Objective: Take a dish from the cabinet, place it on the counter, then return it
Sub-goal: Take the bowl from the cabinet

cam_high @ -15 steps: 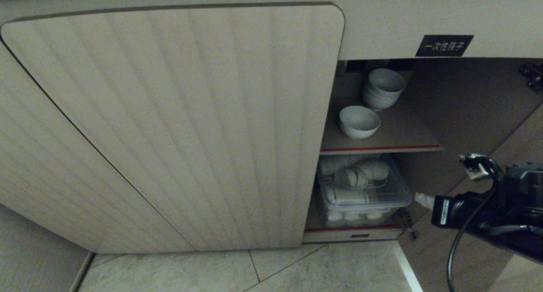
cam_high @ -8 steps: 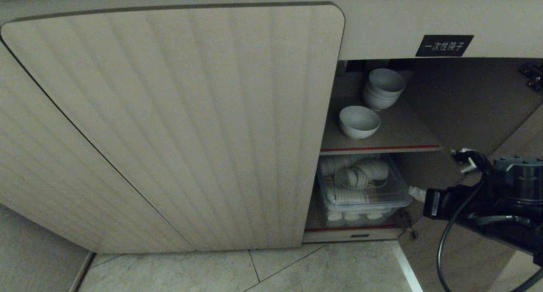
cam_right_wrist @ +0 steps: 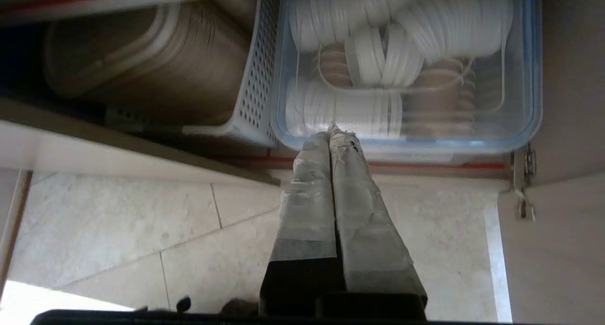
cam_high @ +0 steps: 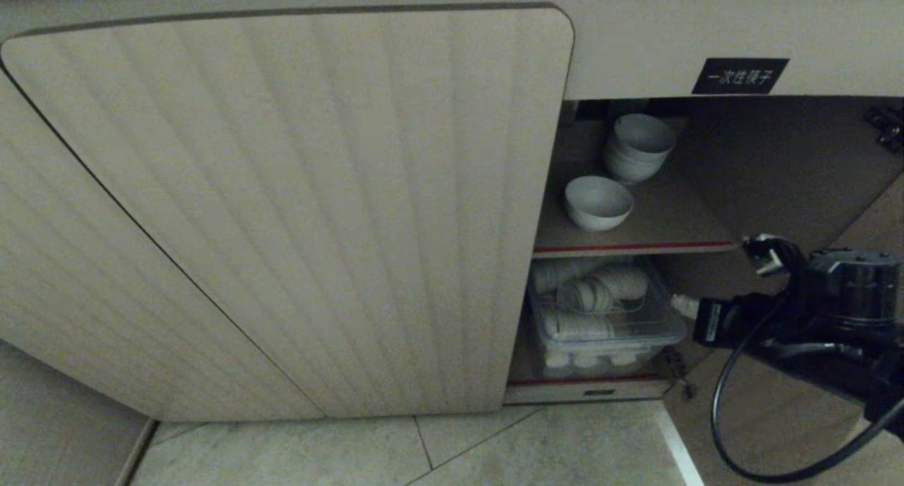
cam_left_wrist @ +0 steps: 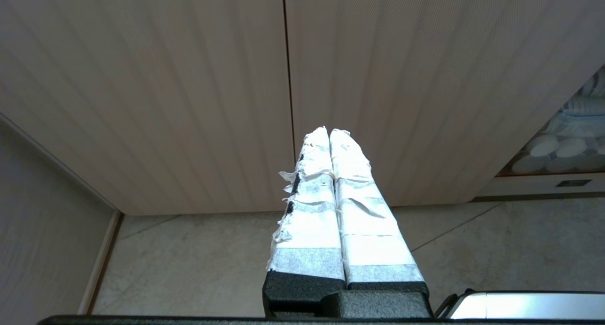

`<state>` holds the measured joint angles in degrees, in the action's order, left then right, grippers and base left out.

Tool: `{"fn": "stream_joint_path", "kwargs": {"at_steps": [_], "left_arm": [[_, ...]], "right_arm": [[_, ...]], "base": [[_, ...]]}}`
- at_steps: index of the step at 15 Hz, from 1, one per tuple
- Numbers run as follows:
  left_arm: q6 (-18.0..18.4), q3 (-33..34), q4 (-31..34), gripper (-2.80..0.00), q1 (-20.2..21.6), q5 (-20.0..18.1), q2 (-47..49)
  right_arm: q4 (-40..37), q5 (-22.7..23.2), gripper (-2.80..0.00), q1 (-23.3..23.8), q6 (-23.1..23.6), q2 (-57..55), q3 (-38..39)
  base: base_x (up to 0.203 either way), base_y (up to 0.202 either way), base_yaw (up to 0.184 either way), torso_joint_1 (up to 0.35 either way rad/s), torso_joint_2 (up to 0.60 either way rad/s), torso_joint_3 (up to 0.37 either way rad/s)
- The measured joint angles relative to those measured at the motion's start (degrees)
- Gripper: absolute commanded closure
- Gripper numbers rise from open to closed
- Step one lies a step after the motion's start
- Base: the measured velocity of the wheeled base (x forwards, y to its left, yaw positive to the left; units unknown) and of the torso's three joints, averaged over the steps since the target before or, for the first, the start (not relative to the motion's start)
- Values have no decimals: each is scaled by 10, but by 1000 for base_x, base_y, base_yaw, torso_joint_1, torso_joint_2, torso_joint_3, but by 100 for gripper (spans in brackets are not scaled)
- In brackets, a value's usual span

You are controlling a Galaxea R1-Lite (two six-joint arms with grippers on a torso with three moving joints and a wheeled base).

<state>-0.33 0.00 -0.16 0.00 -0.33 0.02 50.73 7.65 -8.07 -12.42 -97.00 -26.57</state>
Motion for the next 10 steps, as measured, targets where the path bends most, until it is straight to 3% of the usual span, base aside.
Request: {"fn": "stream_joint_path", "kwargs": {"at_steps": [10], "left_arm": [[0, 0, 0, 0, 0, 0, 0]], "right_arm": [[15, -1, 0, 1, -6, -28, -53]], "base": [[0, 0, 0, 0, 0, 0]]}}
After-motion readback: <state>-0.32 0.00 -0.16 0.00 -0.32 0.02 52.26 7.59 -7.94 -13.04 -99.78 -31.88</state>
